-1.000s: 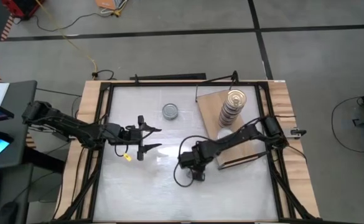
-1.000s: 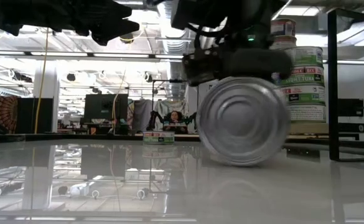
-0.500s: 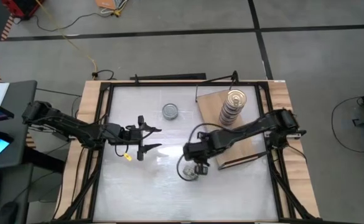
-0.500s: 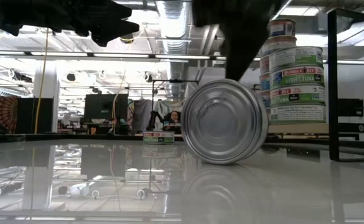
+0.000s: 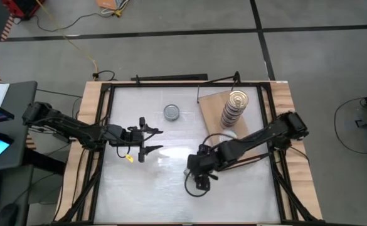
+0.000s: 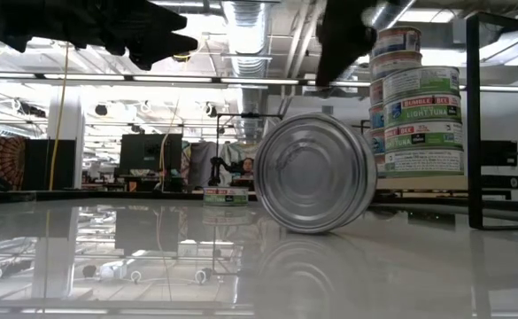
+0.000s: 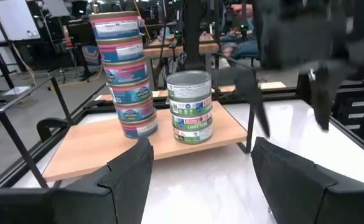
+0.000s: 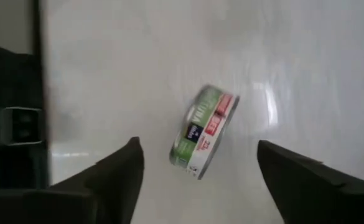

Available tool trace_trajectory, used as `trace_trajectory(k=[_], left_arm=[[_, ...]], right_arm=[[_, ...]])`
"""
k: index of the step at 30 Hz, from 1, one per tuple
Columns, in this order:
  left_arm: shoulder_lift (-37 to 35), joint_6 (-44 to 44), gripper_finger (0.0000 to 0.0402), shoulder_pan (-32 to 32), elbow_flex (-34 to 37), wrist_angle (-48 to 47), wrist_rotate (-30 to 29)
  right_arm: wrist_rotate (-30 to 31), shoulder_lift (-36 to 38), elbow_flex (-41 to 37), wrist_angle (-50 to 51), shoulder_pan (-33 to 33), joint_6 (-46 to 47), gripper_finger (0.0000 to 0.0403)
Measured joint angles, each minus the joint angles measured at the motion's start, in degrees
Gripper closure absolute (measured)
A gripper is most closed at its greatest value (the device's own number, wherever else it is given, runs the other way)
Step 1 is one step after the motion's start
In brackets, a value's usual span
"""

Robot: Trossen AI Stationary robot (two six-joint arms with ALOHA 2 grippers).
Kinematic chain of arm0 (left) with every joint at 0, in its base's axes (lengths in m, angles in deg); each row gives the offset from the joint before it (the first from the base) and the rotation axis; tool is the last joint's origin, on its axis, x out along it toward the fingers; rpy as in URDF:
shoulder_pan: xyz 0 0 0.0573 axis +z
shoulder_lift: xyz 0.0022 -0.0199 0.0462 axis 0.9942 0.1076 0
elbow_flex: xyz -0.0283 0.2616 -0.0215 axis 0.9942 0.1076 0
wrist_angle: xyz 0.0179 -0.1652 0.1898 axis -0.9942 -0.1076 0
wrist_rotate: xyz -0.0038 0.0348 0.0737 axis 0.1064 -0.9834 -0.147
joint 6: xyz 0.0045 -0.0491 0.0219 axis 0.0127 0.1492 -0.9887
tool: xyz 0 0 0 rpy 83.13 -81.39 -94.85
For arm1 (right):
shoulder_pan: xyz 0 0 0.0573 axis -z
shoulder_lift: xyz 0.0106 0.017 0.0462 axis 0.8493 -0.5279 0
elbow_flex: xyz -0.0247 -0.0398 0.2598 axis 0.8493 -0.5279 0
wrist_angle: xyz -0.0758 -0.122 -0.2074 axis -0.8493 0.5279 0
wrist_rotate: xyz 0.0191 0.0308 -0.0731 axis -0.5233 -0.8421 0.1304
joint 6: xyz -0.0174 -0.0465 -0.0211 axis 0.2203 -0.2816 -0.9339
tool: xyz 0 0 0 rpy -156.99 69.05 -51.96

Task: Stack canned seafood by type on shelf
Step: Stack the green tuna can on the green tuna can on the shelf

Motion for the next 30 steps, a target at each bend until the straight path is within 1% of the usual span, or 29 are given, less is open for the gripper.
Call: trace_trajectory(k=[2, 5, 11, 14, 17, 19, 24, 30], left_arm=[[0.0, 0.0, 0.0141, 0.0, 0.0, -0.1, 0.0], [0.0, 0.0, 0.0141, 0.0, 0.0, -0.1, 0.0], [0.0, 0.0, 0.0141, 0.0, 0.0, -0.7, 0.0], [0.0, 0.3, 0.0141, 0.0, 0.0, -1.4, 0.1], [0.0, 0.3, 0.0141, 0.0, 0.0, -1.3, 0.1], [0.0, 0.4, 0.0141, 0.0, 0.0, -1.3, 0.1], [0.0, 0.4, 0.0141, 0.0, 0.0, -0.9, 0.0], [0.0, 0.4, 0.0141, 0.0, 0.0, -0.9, 0.1]], right_arm=[[0.0, -2.3, 0.0, 0.2, -0.1, 2.2, 0.0056], [0.0, -4.4, 0.8, 2.5, 0.0, 4.5, 0.0051], [0.5, -5.8, 1.6, 1.8, 0.5, 6.1, 0.0056], [4.0, -5.6, 1.6, 1.5, 0.2, 7.4, 0.0057], [6.0, -6.5, 1.6, 0.0, -0.4, 7.6, 0.0057], [6.1, -7.4, 1.6, -1.6, -0.9, 7.6, 0.0057], [6.2, -9.3, 1.6, -0.3, -1.2, 8.5, 0.0058], [6.2, -9.4, 1.6, -0.2, -1.1, 7.0, 0.0064]])
